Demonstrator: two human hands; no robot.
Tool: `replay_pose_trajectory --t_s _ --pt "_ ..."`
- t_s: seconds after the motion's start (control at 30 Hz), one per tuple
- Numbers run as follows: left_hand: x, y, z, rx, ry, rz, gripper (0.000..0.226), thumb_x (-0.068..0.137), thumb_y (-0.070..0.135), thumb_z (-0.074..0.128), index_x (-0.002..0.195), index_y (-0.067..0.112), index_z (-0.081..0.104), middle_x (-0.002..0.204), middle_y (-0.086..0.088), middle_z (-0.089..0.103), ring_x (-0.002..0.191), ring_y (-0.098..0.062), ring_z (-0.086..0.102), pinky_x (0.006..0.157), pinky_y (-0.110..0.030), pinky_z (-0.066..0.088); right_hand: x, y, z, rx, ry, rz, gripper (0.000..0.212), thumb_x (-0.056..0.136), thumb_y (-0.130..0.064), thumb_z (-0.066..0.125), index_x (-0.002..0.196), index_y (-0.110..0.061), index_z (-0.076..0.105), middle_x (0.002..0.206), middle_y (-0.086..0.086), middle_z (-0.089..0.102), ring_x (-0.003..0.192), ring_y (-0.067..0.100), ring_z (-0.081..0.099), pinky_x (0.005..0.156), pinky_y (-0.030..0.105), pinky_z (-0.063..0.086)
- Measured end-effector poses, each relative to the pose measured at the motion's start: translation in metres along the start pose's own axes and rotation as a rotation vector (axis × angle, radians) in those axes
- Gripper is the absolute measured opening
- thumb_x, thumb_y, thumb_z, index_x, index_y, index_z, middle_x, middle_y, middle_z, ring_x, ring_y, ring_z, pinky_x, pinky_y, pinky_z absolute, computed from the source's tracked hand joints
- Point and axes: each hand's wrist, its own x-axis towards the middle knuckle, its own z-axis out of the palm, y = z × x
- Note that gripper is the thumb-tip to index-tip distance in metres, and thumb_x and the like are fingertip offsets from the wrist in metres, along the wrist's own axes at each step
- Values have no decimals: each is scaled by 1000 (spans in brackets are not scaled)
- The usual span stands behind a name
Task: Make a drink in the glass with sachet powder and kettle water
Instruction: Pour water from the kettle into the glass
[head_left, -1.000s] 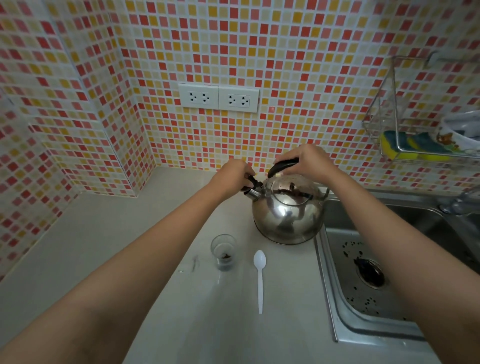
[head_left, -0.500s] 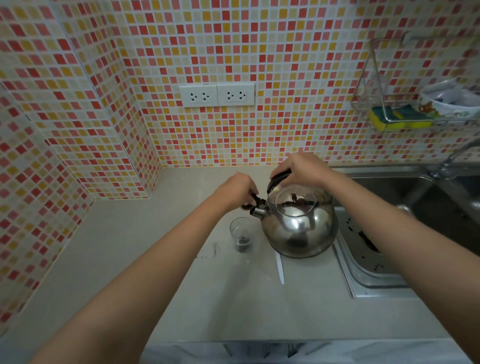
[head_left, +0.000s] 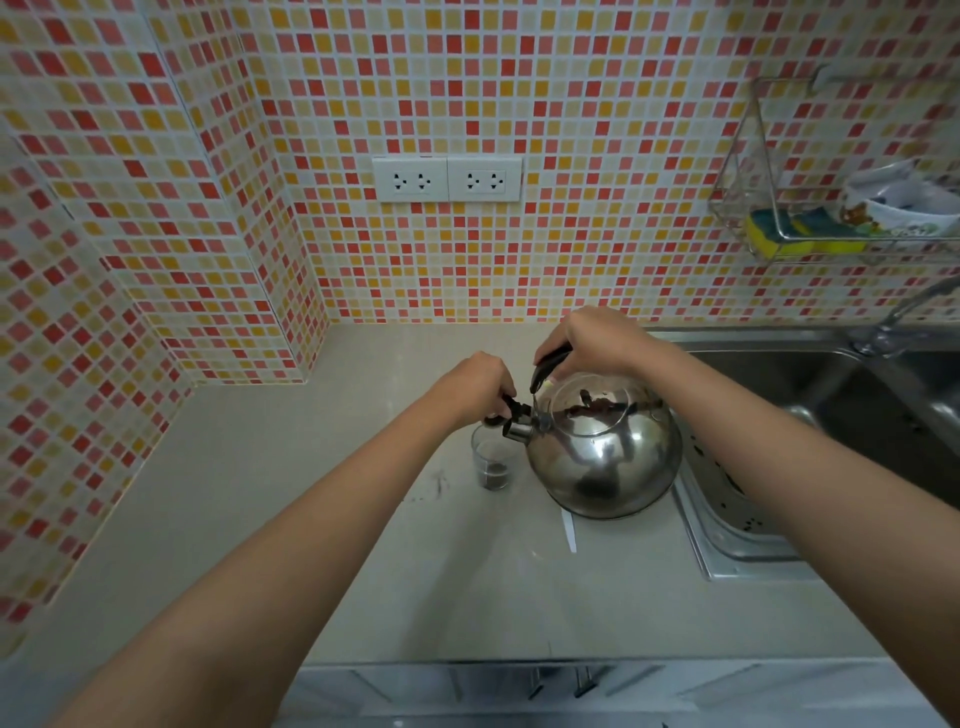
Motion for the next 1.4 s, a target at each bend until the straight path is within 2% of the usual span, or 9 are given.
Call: replay_pose_trajectory --t_s 0.1,0.2,0.37,0.53,0.7,0.9,1.07,1.4 --pt "0 -1 3 -8 -4 -6 34 83 11 72 117 5 69 116 -12 70 101 -27 65 84 -31 51 1 -3 -2 -18 -20 -10 27 75 -28 76 101 -34 73 90 -13 75 79 12 63 66 30 53" --pt "1 0 6 -14 -3 -12 34 82 11 72 116 7 70 115 -11 70 98 -27 66 83 -30 51 1 -6 -4 -55 -35 -30 25 75 -28 75 99 -34 74 88 -13 74 75 11 61 62 28 50" --pt "2 -1 9 -8 -3 -22 33 82 12 73 115 7 71 114 -11 71 95 -27 67 84 -31 54 1 -12 -7 -79 -58 -25 27 75 -29 76 102 -32 73 92 -12 74 77 11 59 68 30 52" --pt "2 -2 10 3 -10 -21 34 82 11 73 115 7 71 113 -11 71 95 -26 67 85 -33 55 4 -16 -8 -103 -73 -51 27 76 -29 75 103 -29 73 93 -10 74 77 11 59 59 23 42" --pt "2 -3 10 9 -11 -34 34 83 11 72 116 8 70 113 -11 71 95 -27 67 89 -36 56 6 -20 -10 -108 -86 -49 25 77 -29 75 102 -29 74 92 -10 75 79 12 62 64 27 49" --pt "-1 -4 9 7 -14 -42 33 83 11 71 116 8 70 112 -12 71 95 -27 67 87 -36 57 10 -25 -12 -158 -101 -67 25 76 -30 75 101 -29 74 90 -11 73 72 9 55 51 21 34" --pt "-3 -4 11 9 -19 -51 30 84 11 70 114 7 71 108 -12 72 92 -28 67 85 -38 57 13 -29 -14 -174 -127 -68 25 77 -30 75 101 -27 74 91 -8 75 77 13 60 64 29 48" --pt "-4 -3 7 14 -35 -38 26 85 11 68 109 5 73 104 -16 71 93 -31 67 84 -40 57 16 -30 -14 -194 -142 -59 26 77 -30 75 102 -27 74 92 -7 75 78 13 60 68 32 51"
